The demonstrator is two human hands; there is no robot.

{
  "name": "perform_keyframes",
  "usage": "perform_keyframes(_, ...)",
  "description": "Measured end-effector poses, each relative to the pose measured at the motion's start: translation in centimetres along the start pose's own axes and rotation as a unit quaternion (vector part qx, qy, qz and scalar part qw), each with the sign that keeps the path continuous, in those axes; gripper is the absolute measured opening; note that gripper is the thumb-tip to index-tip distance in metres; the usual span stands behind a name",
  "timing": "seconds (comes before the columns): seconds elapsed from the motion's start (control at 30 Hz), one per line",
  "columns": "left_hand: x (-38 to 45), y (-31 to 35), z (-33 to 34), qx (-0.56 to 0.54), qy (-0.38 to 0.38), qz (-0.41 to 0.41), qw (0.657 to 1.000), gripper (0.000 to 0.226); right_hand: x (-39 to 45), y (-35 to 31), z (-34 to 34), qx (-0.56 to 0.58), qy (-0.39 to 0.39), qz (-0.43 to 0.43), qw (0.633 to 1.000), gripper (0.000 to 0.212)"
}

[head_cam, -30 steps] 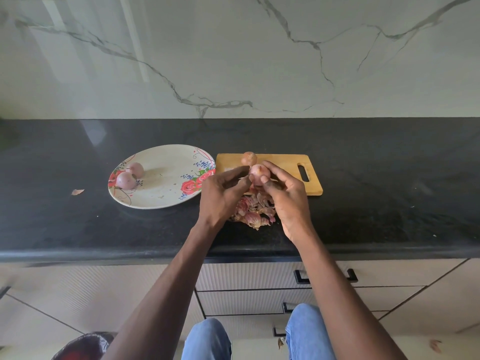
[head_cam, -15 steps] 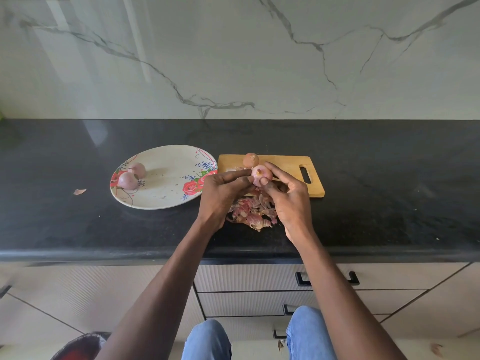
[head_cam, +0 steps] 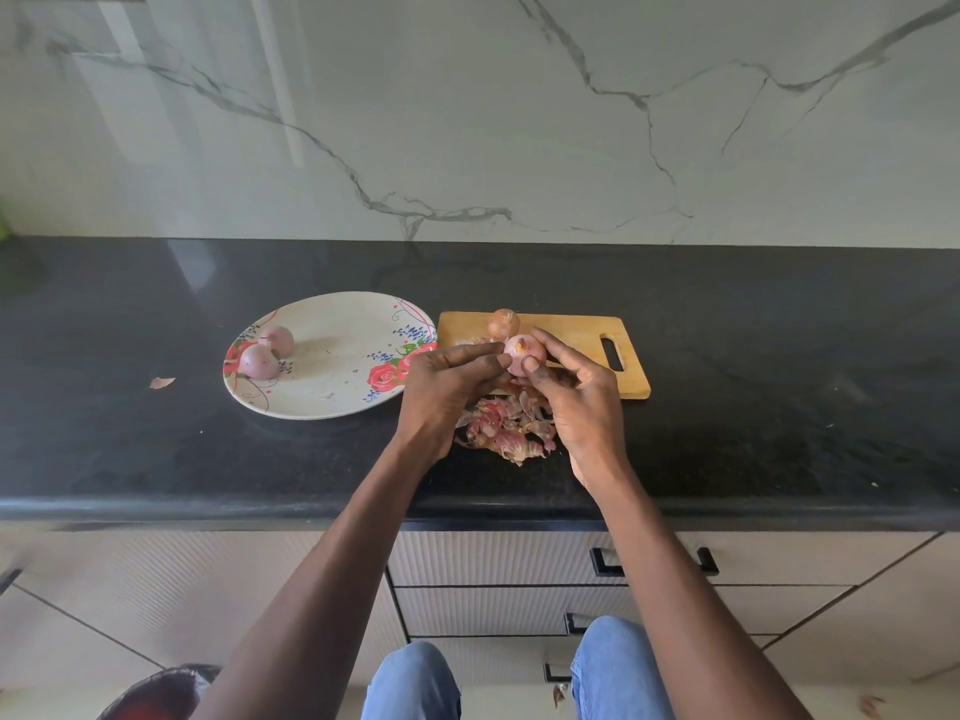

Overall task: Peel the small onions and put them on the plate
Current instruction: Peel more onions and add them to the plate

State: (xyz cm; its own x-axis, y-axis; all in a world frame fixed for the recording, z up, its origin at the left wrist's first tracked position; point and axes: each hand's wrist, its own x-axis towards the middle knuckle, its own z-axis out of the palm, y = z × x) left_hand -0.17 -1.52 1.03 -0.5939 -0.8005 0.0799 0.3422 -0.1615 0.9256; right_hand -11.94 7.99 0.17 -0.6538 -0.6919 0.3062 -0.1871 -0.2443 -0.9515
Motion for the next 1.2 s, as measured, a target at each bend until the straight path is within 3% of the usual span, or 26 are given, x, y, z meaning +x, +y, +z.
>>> perform_keyframes(0.3, 0.0, 0.1, 0.1, 0.025, 0.020, 0.021, 0.999, 0.025, 0.1, 0.3, 0.0, 0.017, 0.004, 0.001, 1.000, 0.042)
perform_keyframes(0.43, 0.0, -0.2, 0.0, 0.029, 0.018, 0.023, 0.999, 0.017, 0.2, 0.5, 0.1, -0.031, 0.015, -0.024, 0.999, 0.041)
perform_keyframes(0.73, -0.2, -0.9, 0.2, 0.172, -0.006, 0.105, 0.979, 0.014, 0.0, 0.4, 0.2, -0.059, 0.046, -0.068, 0.995, 0.041)
perform_keyframes(1.2, 0.1, -1.2, -0.2, 0.182, 0.023, 0.080, 0.980, 0.010, 0.0, 0.5, 0.4, -0.067, 0.031, -0.074, 0.995, 0.042)
